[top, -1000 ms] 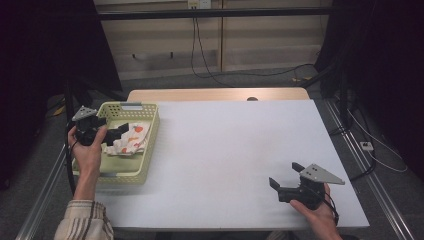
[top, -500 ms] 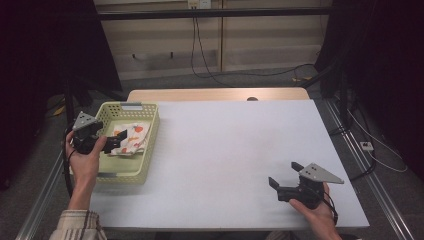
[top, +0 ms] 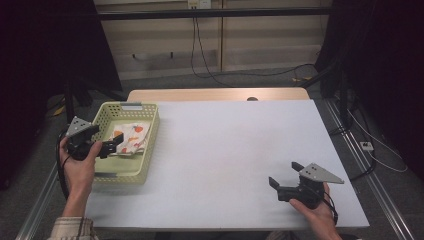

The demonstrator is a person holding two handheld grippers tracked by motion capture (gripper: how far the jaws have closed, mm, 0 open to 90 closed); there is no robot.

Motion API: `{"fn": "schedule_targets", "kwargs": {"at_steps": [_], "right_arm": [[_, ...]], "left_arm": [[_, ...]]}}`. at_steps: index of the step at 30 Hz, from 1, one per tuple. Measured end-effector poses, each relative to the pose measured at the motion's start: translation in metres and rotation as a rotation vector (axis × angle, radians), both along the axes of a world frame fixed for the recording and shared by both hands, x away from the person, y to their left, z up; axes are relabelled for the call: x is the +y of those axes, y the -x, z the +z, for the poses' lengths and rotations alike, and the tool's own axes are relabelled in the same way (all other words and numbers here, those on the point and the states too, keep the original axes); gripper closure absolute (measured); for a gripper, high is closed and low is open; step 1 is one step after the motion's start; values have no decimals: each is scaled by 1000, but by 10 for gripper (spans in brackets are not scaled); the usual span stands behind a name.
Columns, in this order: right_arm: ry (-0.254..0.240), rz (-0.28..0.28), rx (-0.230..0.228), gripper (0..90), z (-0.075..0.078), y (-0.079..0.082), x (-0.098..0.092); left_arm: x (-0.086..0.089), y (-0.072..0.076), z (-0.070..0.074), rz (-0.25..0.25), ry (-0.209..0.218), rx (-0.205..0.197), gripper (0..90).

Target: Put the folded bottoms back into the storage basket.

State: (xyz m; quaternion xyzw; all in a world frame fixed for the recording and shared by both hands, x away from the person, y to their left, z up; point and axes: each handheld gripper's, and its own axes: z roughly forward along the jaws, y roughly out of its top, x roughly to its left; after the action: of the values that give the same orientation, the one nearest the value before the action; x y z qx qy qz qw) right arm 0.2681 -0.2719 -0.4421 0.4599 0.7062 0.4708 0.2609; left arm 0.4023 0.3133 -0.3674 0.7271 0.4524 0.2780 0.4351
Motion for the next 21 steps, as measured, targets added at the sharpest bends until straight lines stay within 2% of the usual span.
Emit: {"fn": "schedule_targets", "kwargs": {"at_steps": [4,6,9,12,16,19,21], "right_arm": [[1,-2,0,40,0,0,0],[1,1,-1,41,0,0,0],[1,1,1,41,0,0,0],[3,1,-1,41,0,0,0],[3,1,-1,41,0,0,0],[3,1,-1,41,0,0,0],[1,0,-1,41,0,0,0]], "left_arm": [[1,7,1,-2,-8,-5,70],[0,11,1,-12,-7,10,70],[0,18,0,-33,19,13,70],[-2,22,1,-30,-6,8,70],[-3,28,1,-38,-5,7,69],[-4,32,0,-42,-26,7,69],[-4,35,0,-44,-24,0,69]]}}
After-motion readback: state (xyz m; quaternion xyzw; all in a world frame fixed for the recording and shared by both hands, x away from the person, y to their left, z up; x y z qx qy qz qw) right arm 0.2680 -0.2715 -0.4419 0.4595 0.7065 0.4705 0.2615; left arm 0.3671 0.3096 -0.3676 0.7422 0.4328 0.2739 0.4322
